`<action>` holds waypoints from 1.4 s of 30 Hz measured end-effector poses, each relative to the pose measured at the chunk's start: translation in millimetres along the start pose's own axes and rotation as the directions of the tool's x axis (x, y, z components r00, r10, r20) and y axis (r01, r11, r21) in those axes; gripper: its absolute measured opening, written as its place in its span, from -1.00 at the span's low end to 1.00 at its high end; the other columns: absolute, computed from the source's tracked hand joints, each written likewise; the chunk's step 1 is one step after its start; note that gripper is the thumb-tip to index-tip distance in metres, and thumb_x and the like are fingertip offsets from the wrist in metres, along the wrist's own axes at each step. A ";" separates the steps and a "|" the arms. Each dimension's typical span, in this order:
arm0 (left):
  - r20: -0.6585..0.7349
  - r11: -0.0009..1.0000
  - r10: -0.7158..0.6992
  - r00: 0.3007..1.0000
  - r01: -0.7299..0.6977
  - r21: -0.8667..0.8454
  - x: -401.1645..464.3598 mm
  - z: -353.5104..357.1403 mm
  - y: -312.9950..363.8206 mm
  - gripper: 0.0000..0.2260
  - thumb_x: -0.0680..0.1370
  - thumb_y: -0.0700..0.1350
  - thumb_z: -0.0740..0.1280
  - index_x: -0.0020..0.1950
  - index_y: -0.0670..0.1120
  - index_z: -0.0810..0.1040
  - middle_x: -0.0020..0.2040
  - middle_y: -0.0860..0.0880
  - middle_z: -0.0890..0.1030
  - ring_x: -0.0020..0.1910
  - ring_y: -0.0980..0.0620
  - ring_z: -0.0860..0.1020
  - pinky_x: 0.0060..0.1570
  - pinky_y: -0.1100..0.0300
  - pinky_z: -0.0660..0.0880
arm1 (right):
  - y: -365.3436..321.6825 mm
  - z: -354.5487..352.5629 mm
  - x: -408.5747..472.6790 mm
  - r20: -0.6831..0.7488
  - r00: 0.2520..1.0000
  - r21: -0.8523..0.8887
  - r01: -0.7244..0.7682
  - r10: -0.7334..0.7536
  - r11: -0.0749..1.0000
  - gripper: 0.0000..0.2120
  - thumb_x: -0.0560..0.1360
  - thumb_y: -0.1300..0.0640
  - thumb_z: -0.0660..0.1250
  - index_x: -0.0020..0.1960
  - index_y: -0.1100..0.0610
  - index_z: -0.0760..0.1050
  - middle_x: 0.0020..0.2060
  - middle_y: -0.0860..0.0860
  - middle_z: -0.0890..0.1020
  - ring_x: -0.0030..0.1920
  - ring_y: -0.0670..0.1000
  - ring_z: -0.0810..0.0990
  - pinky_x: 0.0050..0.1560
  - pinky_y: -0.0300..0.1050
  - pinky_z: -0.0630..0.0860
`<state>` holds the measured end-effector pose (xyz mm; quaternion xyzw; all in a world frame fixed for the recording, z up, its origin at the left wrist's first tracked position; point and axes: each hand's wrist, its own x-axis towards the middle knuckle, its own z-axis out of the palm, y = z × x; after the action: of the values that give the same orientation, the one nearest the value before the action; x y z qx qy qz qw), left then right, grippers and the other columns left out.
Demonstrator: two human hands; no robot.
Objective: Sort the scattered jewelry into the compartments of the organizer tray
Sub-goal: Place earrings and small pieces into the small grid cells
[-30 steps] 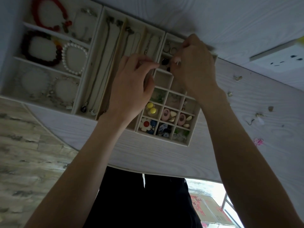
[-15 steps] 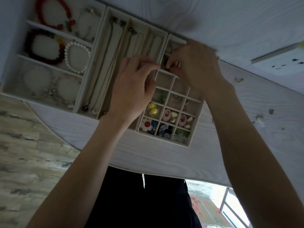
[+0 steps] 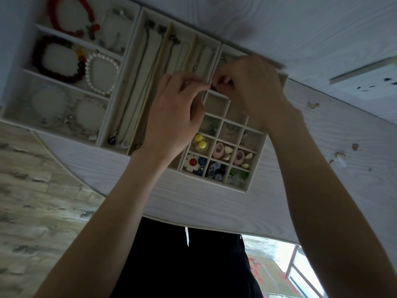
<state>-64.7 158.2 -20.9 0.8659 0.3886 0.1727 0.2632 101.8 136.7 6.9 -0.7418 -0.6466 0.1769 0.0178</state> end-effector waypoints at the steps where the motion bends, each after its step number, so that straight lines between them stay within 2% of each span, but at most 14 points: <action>1: -0.001 1.000 0.002 1.000 -0.002 0.003 0.1 -0.4 -0.1 -0.77 0.50 -0.22 0.32 0.15 -0.14 0.60 0.08 -0.13 0.56 0.09 -0.11 0.48 0.13 0.40 0.19 | -0.1 0.4 0.4 -0.005 1.000 0.004 -0.018 0.018 1.000 -0.85 0.51 0.10 0.28 0.02 0.03 0.59 -0.03 0.03 0.65 0.05 0.10 0.57 -0.02 -0.02 0.49; 6: 0.001 1.000 0.005 1.000 -0.005 0.000 -0.1 0.0 -0.2 -0.77 0.51 -0.22 0.32 0.15 -0.15 0.60 0.08 -0.14 0.56 0.09 -0.12 0.48 0.13 0.37 0.21 | -2.2 3.6 -2.2 -0.065 0.993 0.043 -0.099 0.102 0.994 -0.82 0.47 0.06 0.33 0.06 0.06 0.56 -0.04 0.05 0.66 0.04 0.11 0.58 0.00 0.04 0.50; 11: 0.003 1.000 0.000 1.000 0.000 0.000 -0.3 -0.7 0.0 -0.77 0.51 -0.22 0.32 0.15 -0.15 0.60 0.08 -0.14 0.56 0.09 -0.12 0.48 0.12 0.38 0.21 | -2.0 3.3 -5.5 -0.111 0.984 0.124 -0.125 0.139 0.984 -0.82 0.45 0.03 0.38 0.01 0.07 0.58 -0.10 0.04 0.68 0.00 0.09 0.61 -0.01 0.01 0.52; 16: 0.000 1.000 0.001 1.000 -0.001 0.010 -0.7 -0.5 0.4 -0.77 0.51 -0.23 0.32 0.15 -0.15 0.60 0.08 -0.14 0.56 0.09 -0.13 0.48 0.13 0.39 0.20 | 1.7 1.8 -9.3 -0.169 0.966 0.245 -0.149 0.194 0.958 -0.83 0.44 0.10 0.40 0.01 0.10 0.60 -0.13 0.04 0.69 -0.05 0.06 0.64 0.00 0.02 0.54; 20: -0.013 1.000 0.004 1.000 -0.004 0.004 -1.1 -0.1 -0.2 -0.77 0.51 -0.23 0.33 0.15 -0.16 0.60 0.08 -0.14 0.56 0.09 -0.11 0.47 0.16 0.51 0.15 | 5.3 6.1 -12.1 -0.204 0.952 0.322 -0.156 0.230 0.934 -0.85 0.43 0.12 0.40 -0.01 0.09 0.61 -0.16 -0.01 0.69 -0.10 0.00 0.65 -0.06 0.02 0.57; 24: -0.017 1.000 0.010 1.000 -0.010 -0.010 -2.4 -0.3 -0.7 -0.76 0.51 -0.21 0.33 0.18 -0.15 0.58 0.10 -0.13 0.55 0.11 -0.10 0.46 0.15 0.54 0.15 | 4.8 4.9 -24.6 -0.303 0.913 0.407 -0.136 0.274 0.903 -0.88 0.49 0.10 0.35 -0.02 0.09 0.61 -0.18 -0.13 0.64 -0.20 -0.16 0.58 -0.10 -0.18 0.54; 27: -0.004 0.999 0.049 0.999 -0.049 0.006 -4.2 -1.9 5.0 -0.75 0.53 -0.11 0.32 0.19 -0.12 0.56 0.10 -0.11 0.55 0.10 -0.08 0.47 0.14 0.39 0.20 | 0.3 0.7 -49.9 -0.398 0.861 0.463 -0.109 0.316 0.880 -0.86 0.53 0.12 0.30 -0.02 0.13 0.61 -0.21 -0.15 0.59 -0.23 -0.20 0.52 -0.19 -0.44 0.41; 29: 0.033 0.995 0.088 0.996 -0.089 0.049 -6.7 -2.2 10.8 -0.71 0.55 0.00 0.30 0.22 -0.10 0.53 0.11 -0.07 0.56 0.12 -0.05 0.47 0.16 0.26 0.25 | -1.2 0.6 -73.9 -0.417 0.838 0.486 -0.122 0.353 0.865 -0.86 0.54 0.14 0.28 -0.01 0.15 0.60 -0.22 -0.11 0.59 -0.24 -0.18 0.51 -0.22 -0.49 0.35; 31: 0.087 0.988 0.132 0.987 -0.138 0.071 -11.2 0.1 20.5 -0.69 0.55 0.03 0.30 0.24 -0.08 0.52 0.14 -0.05 0.56 0.16 -0.04 0.47 0.19 0.19 0.28 | 0.0 1.3 -103.2 -0.428 0.813 0.481 -0.165 0.395 0.861 -0.84 0.55 0.15 0.26 0.00 0.15 0.60 -0.20 -0.06 0.61 -0.20 -0.14 0.50 -0.18 -0.41 0.35; 35: 0.170 0.970 0.203 0.964 -0.221 0.096 -23.7 10.0 42.1 -0.65 0.55 0.04 0.27 0.26 -0.10 0.52 0.18 -0.05 0.57 0.20 -0.09 0.47 0.23 0.06 0.35 | 13.5 17.5 -157.8 -0.471 0.791 0.349 -0.241 0.392 0.905 -0.87 0.54 0.18 0.27 -0.03 0.17 0.59 -0.12 0.05 0.65 -0.08 0.13 0.53 -0.06 -0.02 0.44; 38: 0.210 0.952 0.240 0.948 -0.272 0.140 -35.1 17.7 59.1 -0.58 0.53 0.09 0.23 0.29 -0.12 0.50 0.23 -0.07 0.55 0.21 -0.11 0.47 0.21 0.00 0.39 | 31.4 33.8 -196.2 -0.449 0.788 0.255 -0.339 0.422 0.905 -0.86 0.52 0.13 0.27 -0.08 0.15 0.59 -0.10 0.08 0.64 -0.04 0.19 0.53 -0.03 0.02 0.41; 42: 0.261 0.931 0.262 0.929 -0.314 0.184 -48.5 29.6 74.9 -0.50 0.51 0.11 0.23 0.34 -0.17 0.46 0.30 -0.10 0.51 0.29 -0.12 0.43 0.28 -0.01 0.37 | 50.9 52.9 -233.7 -0.387 0.749 0.264 -0.469 0.538 0.843 -0.74 0.52 0.03 0.21 -0.02 0.15 0.59 0.00 0.11 0.62 0.01 0.22 0.50 0.00 0.01 0.39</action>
<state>-37.1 69.7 -5.0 0.9519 0.2400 0.0629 0.1799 111.5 -108.0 0.3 -0.9052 -0.3852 0.0482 0.1729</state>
